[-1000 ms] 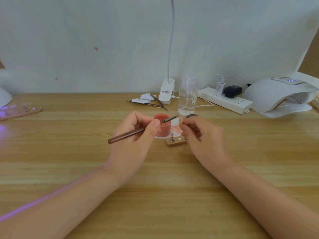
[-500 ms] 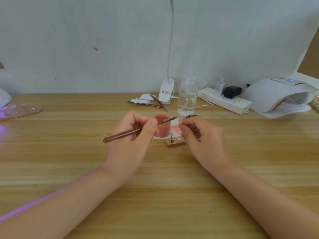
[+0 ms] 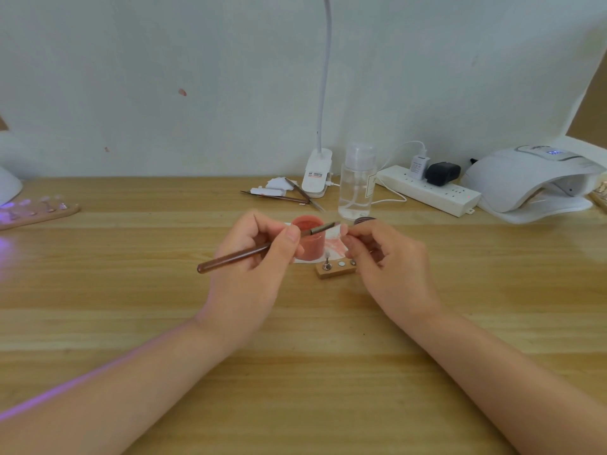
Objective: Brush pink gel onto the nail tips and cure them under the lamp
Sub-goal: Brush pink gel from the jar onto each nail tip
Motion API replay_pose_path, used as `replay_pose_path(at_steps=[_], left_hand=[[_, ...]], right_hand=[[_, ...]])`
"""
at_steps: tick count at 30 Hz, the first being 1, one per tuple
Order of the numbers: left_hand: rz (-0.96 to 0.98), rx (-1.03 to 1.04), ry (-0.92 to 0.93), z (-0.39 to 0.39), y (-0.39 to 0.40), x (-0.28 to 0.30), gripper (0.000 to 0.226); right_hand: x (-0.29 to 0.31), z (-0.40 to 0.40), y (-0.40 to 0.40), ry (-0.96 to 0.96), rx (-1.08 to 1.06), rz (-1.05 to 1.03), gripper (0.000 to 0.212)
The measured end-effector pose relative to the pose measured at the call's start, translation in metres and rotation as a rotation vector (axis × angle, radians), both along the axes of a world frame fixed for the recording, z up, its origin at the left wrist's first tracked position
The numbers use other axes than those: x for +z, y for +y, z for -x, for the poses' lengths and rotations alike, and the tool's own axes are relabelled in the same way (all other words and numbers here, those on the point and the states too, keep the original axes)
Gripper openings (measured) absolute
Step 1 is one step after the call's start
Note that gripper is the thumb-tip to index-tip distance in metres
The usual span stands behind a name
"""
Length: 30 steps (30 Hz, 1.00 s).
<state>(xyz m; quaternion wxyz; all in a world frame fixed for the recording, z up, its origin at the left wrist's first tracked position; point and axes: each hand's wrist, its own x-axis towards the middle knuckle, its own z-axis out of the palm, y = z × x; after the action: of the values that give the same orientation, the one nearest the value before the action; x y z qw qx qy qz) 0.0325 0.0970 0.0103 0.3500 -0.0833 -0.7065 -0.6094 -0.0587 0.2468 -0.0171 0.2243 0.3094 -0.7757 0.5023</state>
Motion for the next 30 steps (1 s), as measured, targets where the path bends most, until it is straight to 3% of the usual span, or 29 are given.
replay_pose_path(at_steps=[3,8,16,23,27,30], left_hand=[[0.052,-0.012,-0.012,0.0017,0.0002,-0.0022,0.006],[0.143,-0.032,-0.036,0.0026,-0.0034,-0.0066,0.015],[0.105,0.031,-0.002,0.0027,-0.0060,-0.0046,0.010],[0.246,0.021,-0.032,0.0022,-0.0034,-0.0057,0.022],[0.172,0.009,-0.051,0.0019,-0.0060,-0.0059,0.005],[0.128,0.034,-0.055,0.0016,-0.0065,-0.0043,0.006]], right_hand=[[-0.0003,0.0002,0.0004,0.013,-0.013,-0.013,0.008],[-0.0005,0.0010,-0.0002,0.026,-0.030,-0.026,0.006],[-0.0002,0.0012,0.0001,0.023,-0.048,-0.036,0.006],[-0.0008,0.0019,0.0001,0.078,-0.063,-0.069,0.005],[-0.0007,0.0020,-0.0005,0.068,-0.101,-0.036,0.003],[0.0010,0.0009,-0.0009,0.023,-0.096,0.033,0.004]])
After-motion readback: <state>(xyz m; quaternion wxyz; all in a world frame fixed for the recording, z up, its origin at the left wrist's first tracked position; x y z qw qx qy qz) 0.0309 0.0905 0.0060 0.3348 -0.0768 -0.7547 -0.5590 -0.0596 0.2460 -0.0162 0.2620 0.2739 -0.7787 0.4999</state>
